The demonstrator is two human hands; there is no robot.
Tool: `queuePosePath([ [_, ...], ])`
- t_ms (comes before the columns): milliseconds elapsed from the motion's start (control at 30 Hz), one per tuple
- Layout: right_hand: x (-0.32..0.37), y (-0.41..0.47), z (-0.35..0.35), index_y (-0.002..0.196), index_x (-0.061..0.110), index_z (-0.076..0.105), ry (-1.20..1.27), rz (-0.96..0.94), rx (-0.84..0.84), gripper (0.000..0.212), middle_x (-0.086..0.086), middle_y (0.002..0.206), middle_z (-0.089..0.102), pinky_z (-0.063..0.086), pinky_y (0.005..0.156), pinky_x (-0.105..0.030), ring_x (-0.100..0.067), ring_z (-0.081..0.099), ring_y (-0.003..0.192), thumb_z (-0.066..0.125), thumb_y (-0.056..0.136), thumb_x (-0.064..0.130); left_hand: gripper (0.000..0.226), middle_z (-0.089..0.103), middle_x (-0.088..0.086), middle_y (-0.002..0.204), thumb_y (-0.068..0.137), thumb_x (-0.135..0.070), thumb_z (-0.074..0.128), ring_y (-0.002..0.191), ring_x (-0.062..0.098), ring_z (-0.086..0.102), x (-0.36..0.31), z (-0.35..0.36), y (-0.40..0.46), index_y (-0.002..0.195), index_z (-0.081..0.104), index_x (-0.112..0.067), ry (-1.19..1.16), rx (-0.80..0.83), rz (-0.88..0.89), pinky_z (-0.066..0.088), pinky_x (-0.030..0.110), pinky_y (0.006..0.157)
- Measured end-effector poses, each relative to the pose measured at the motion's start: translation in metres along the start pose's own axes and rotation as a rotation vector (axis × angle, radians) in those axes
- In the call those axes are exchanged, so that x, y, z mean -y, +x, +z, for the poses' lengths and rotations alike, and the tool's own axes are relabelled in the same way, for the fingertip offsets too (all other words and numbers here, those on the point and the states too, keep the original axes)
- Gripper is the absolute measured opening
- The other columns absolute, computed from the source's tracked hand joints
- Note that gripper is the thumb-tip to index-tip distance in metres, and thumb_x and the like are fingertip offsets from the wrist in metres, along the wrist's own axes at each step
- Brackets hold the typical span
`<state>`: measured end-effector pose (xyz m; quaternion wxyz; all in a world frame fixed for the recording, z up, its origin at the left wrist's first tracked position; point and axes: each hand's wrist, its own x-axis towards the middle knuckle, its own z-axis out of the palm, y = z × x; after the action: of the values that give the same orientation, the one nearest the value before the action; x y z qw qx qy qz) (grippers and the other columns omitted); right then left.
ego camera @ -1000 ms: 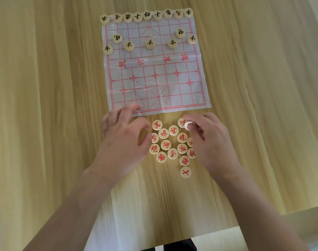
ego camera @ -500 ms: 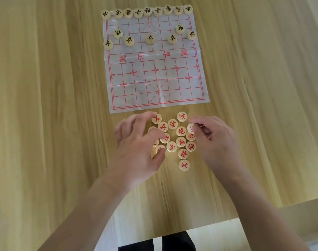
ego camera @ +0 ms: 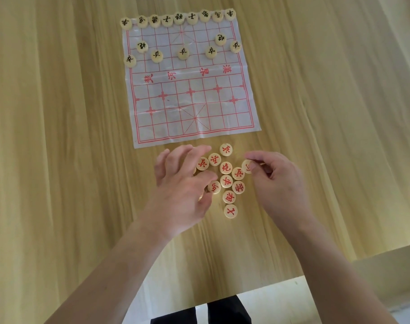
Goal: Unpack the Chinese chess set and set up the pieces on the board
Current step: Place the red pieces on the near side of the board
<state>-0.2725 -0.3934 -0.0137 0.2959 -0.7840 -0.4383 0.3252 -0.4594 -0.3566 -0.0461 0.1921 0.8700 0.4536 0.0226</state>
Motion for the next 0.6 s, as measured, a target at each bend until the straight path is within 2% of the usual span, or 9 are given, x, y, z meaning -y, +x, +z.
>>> queuePosePath([
  [100,0.004,0.003,0.000,0.106,0.024,0.069,0.010,0.013,0.000,0.021,0.015,0.094,0.064,0.041,0.071,-0.006,0.006,0.056,0.080,0.057,0.093,0.013,0.022,0.040,-0.005,0.148,0.075,-0.040,0.071,0.140,0.029,0.025,0.000,-0.002,0.000,0.097,0.069,-0.034,-0.028,-0.034,0.019,0.015,0.056,0.114],
  [200,0.010,0.008,0.002,0.108,0.022,0.068,0.023,0.023,0.017,0.021,0.011,0.094,0.066,0.045,0.073,-0.012,0.000,0.058,0.079,0.057,0.094,0.013,0.021,0.045,-0.006,0.144,0.074,-0.043,0.069,0.135,0.027,0.029,-0.001,-0.014,0.002,0.091,0.066,-0.031,-0.092,-0.166,-0.034,0.022,0.053,0.109],
  [300,0.023,0.016,0.010,0.106,0.022,0.066,0.035,0.009,0.039,0.019,0.012,0.092,0.064,0.044,0.071,-0.010,0.001,0.056,0.078,0.056,0.093,0.012,0.022,0.046,-0.008,0.139,0.075,-0.047,0.068,0.131,0.026,0.032,0.006,-0.025,0.010,0.088,0.064,-0.029,-0.113,-0.311,-0.216,0.020,0.047,0.108],
  [433,0.043,0.031,0.025,0.104,0.024,0.065,0.030,-0.035,0.106,0.018,0.012,0.091,0.062,0.044,0.067,-0.011,0.000,0.056,0.077,0.053,0.095,0.013,0.023,0.040,-0.006,0.143,0.079,-0.049,0.061,0.136,0.026,0.026,0.029,-0.028,0.022,0.084,0.056,-0.027,-0.084,-0.351,-0.476,0.015,0.049,0.113],
  [500,0.051,0.039,0.033,0.104,0.024,0.065,0.020,-0.053,0.123,0.018,0.011,0.090,0.063,0.043,0.065,-0.014,-0.002,0.056,0.072,0.053,0.096,0.013,0.025,0.040,-0.004,0.142,0.080,-0.049,0.060,0.136,0.028,0.026,0.040,-0.025,0.025,0.081,0.056,-0.025,-0.051,-0.374,-0.537,0.016,0.050,0.112],
  [600,0.059,0.050,0.044,0.104,0.025,0.065,0.007,-0.081,0.138,0.017,0.012,0.093,0.063,0.046,0.067,-0.017,-0.003,0.057,0.076,0.053,0.096,0.015,0.028,0.042,-0.001,0.140,0.080,-0.051,0.063,0.134,0.029,0.027,0.052,-0.017,0.030,0.080,0.057,-0.024,0.003,-0.410,-0.575,0.018,0.051,0.112],
])
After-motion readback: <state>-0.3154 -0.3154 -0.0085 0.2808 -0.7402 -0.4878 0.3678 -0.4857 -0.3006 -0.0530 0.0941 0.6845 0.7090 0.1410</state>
